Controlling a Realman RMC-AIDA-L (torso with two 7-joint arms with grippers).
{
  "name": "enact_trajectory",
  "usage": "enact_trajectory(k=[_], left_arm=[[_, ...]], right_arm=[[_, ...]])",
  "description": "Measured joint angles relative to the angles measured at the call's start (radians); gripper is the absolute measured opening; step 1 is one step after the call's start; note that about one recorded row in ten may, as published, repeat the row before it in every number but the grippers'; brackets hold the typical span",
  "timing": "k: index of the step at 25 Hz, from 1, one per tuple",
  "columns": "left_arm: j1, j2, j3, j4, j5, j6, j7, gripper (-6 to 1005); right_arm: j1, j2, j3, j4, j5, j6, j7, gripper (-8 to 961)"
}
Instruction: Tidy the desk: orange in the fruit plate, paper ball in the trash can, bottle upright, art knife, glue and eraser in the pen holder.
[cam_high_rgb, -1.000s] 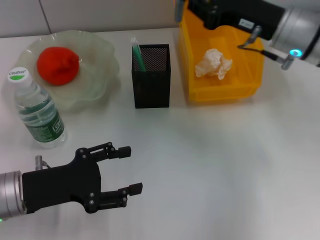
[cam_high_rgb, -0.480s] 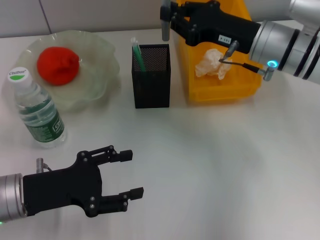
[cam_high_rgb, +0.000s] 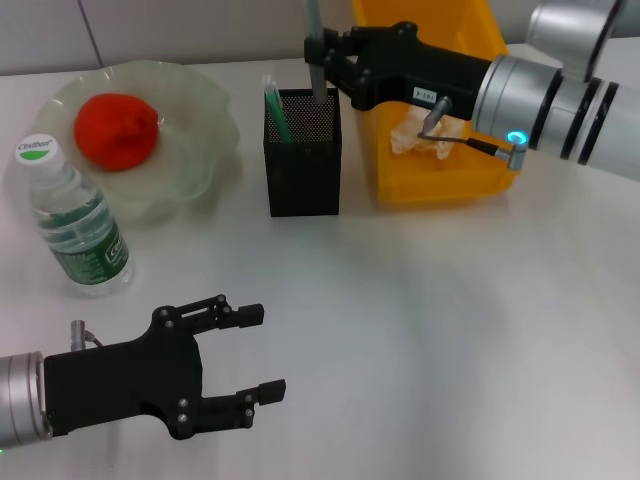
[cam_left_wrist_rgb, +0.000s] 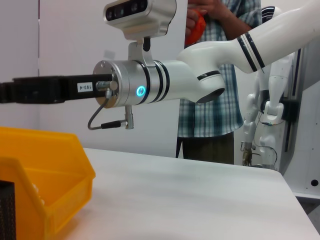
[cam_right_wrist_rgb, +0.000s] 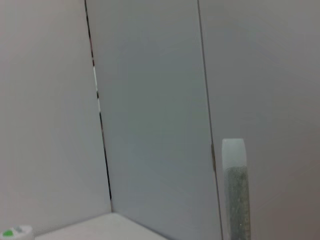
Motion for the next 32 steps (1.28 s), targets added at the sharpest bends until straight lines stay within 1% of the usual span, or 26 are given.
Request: enact_trajectory(k=[2,6,19,23,26,29,32], left_arm=[[0.001,0.000,0.000,0.000,0.000,0.000,0.000,778],[0.001,0.000,0.000,0.000,0.000,0.000,0.000,778],[0.001,0.001,0.000,0.000,0.000,-0.001,0.000,778],[0.001,0.001,0.000,0.000,0.000,-0.002,0.001,778],[0.002,0.002,0.000,0.000,0.000,-0.002,0.002,778],[0.004,0.002,-0.004,0.000,0.000,0.000,0.003,778],[0.012,0.002,-0.008,0.000,-0.001,0.001,0.003,778]], right_arm=[[0.009,0.002,-0.035,0.001,0.000,0.035,0.000,135],[0.015,0.004,-0.057,0.001,0.000,0.067,0.000,143],[0.012,0.006,-0.063,0.001,0.011,0.100,-0.001,169],[0.011,0.005,-0.062,0.001,0.012,0.099,-0.001,304],[-0.007,0.005,-0.055,-0.017,0.020,0.070,0.003,415],[-0.057,0.001,-0.053,-0.067,0.047,-0.017,0.034,549],[-0.139,-0.002,-0.053,-0.171,0.046,-0.122,0.105,667]])
